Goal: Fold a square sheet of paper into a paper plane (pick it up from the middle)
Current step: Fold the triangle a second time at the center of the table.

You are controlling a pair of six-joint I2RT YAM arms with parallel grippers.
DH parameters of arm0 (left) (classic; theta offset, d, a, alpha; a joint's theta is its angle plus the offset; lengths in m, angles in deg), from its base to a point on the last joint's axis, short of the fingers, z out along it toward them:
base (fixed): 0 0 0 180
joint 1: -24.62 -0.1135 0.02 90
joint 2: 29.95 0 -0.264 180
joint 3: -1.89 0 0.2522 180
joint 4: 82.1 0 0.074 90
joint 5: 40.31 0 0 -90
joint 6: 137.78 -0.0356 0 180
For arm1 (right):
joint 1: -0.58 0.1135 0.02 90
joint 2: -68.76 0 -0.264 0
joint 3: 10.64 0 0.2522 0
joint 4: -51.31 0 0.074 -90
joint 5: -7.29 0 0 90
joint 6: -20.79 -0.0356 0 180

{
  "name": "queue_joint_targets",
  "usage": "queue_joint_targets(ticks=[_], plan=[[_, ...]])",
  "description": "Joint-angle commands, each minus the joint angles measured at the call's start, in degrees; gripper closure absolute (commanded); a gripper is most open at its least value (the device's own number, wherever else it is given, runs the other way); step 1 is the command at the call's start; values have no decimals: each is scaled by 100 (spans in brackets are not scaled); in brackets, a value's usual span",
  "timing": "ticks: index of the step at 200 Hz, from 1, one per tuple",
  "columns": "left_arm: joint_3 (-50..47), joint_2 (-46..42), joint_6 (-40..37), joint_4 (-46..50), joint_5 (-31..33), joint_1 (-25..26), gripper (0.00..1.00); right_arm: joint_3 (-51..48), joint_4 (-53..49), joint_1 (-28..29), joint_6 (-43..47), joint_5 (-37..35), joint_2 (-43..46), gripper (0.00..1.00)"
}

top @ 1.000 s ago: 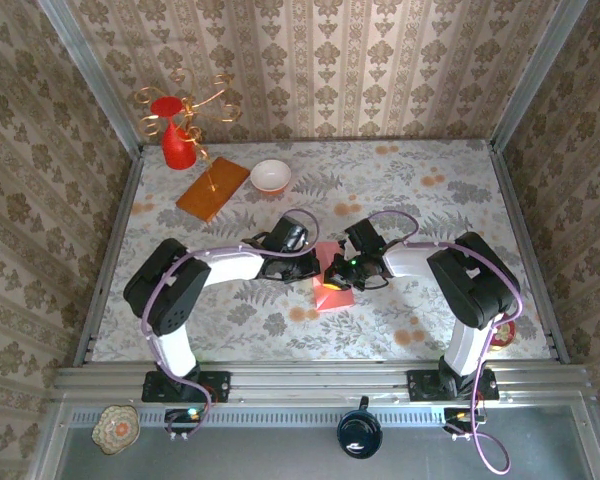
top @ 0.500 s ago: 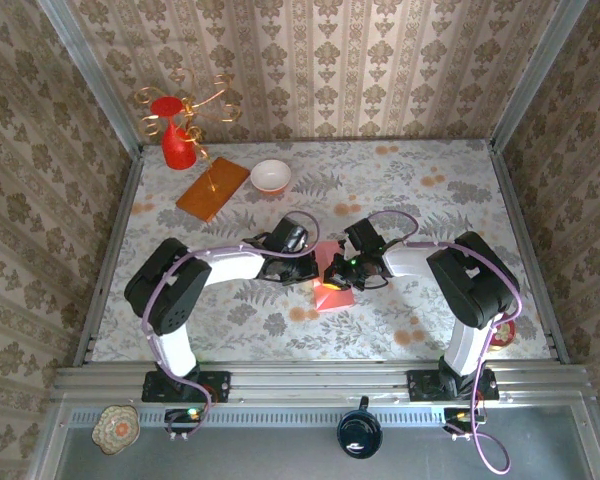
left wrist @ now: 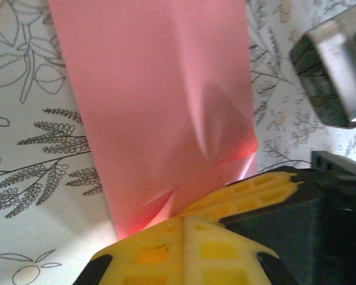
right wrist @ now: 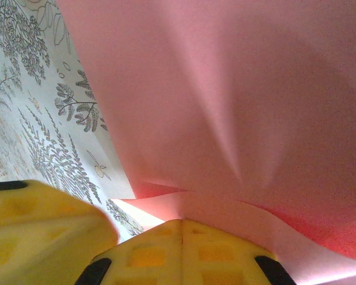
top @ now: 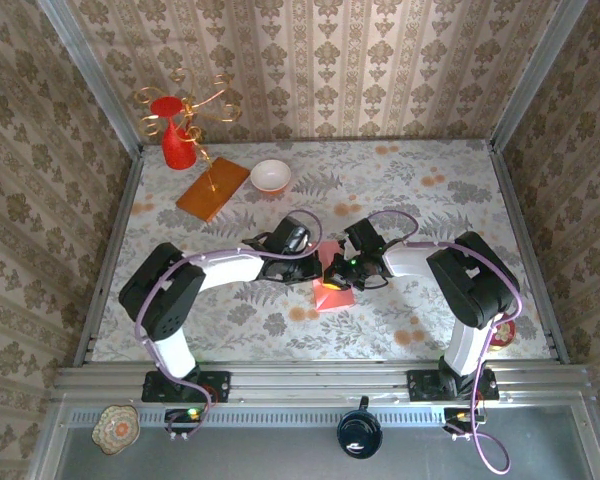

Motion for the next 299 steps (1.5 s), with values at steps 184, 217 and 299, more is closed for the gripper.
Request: queue_joint_targets(ticks=[184,217,299], plan=[[435,645,-129,1075,415,89,100,-120,-268,-356,486,-598,385,100],[446,637,-129,1075,404,89,100,-227,-349,-505,460,-764,242,100],[471,699,-85,1137,424,89,100,-582,-147,-771,318,-914,447,100]])
